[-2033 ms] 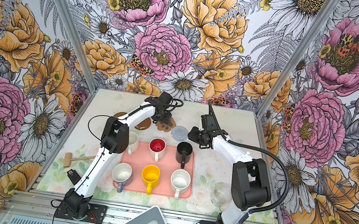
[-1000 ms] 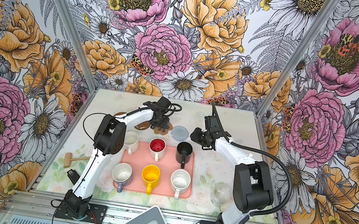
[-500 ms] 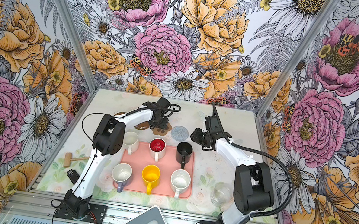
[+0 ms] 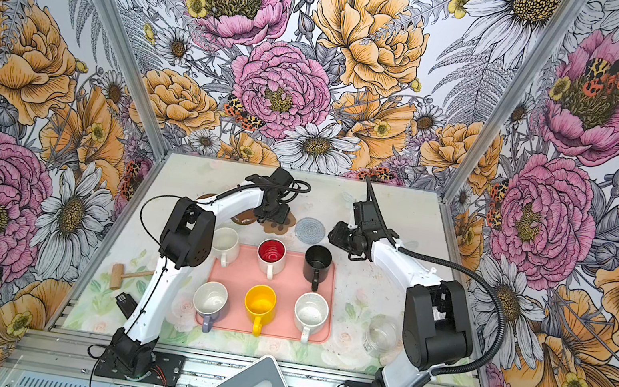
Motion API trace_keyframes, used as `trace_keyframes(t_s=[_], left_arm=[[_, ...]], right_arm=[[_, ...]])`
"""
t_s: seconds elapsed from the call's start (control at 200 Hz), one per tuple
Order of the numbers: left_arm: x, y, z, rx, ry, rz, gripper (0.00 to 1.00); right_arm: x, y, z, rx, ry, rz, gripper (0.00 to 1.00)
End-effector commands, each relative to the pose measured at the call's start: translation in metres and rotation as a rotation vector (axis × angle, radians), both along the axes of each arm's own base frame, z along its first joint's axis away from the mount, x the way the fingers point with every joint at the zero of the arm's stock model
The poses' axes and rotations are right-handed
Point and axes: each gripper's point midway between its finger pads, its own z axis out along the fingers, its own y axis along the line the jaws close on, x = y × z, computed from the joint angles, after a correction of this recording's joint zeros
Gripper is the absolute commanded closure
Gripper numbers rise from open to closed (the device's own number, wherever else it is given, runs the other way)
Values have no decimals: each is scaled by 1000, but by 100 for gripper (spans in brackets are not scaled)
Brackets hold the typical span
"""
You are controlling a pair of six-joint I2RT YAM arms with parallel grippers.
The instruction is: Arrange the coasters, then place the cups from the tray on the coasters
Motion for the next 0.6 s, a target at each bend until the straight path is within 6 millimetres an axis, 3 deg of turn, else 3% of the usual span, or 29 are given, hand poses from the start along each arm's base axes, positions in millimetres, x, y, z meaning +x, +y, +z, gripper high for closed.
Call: trace_keyframes(t_s=[0.0,0.305,0.595], left_arm=[[-1,5,9,11,12,7,31],[22,-15,61,-87,-93,-14,29],[28,-29,152,-209,-245,-57,30]], right_arm=[[3,-1,18,28,-52,-13,54],[3,-1,20,29,-57,-16,54],[3,-3,22,23,-66,-23,54]])
